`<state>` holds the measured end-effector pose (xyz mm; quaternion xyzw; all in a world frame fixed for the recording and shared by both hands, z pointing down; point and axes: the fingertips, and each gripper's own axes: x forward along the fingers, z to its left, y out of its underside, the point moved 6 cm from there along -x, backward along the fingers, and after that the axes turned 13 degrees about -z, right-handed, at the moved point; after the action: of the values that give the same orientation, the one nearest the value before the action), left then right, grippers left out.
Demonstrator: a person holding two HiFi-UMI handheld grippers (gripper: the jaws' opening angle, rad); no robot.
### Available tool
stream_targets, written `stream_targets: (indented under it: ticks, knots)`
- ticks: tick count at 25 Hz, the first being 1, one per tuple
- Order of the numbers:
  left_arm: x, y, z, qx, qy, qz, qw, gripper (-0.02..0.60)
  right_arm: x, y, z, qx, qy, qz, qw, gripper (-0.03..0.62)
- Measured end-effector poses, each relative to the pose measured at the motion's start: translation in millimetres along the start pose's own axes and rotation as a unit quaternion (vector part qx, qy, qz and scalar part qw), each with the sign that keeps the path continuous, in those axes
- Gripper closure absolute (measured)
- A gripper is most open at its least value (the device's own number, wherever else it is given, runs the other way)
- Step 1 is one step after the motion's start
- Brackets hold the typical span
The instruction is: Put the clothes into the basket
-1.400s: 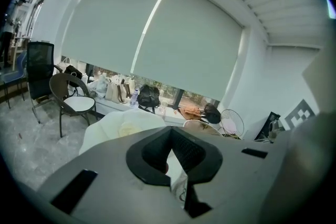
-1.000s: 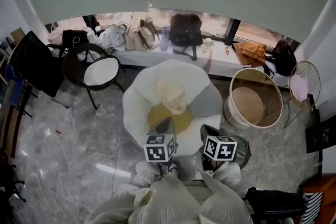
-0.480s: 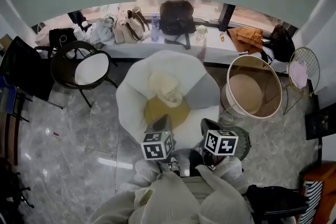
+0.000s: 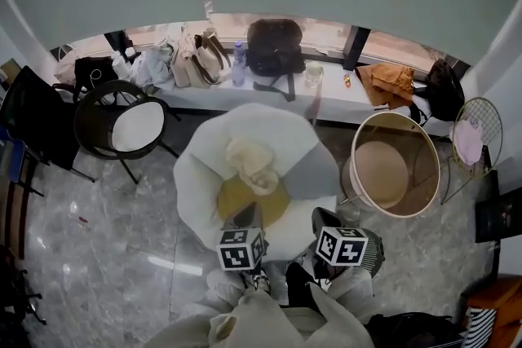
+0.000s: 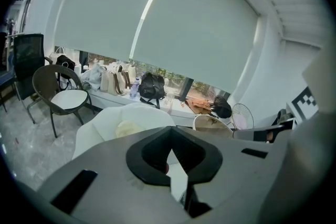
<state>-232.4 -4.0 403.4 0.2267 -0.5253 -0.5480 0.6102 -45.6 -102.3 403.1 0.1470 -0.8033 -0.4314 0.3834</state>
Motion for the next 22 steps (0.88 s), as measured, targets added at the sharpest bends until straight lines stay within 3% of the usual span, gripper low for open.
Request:
stream_targets:
  ticks: [12, 22]
  knots:
    - [96.3, 81.2, 22.0, -0.012, -0.055, 0.082, 0.995, 0.577, 89.5, 47.8, -78.0, 0.04, -0.005, 0.08, 0.996, 0.569]
    - [189.2, 185.1, 54.0, -0.036, -0.082, 0.119, 0.9888, 0.577, 183.6, 117.7, -142.2, 0.065, -0.019, 0.12, 0.99, 0.569]
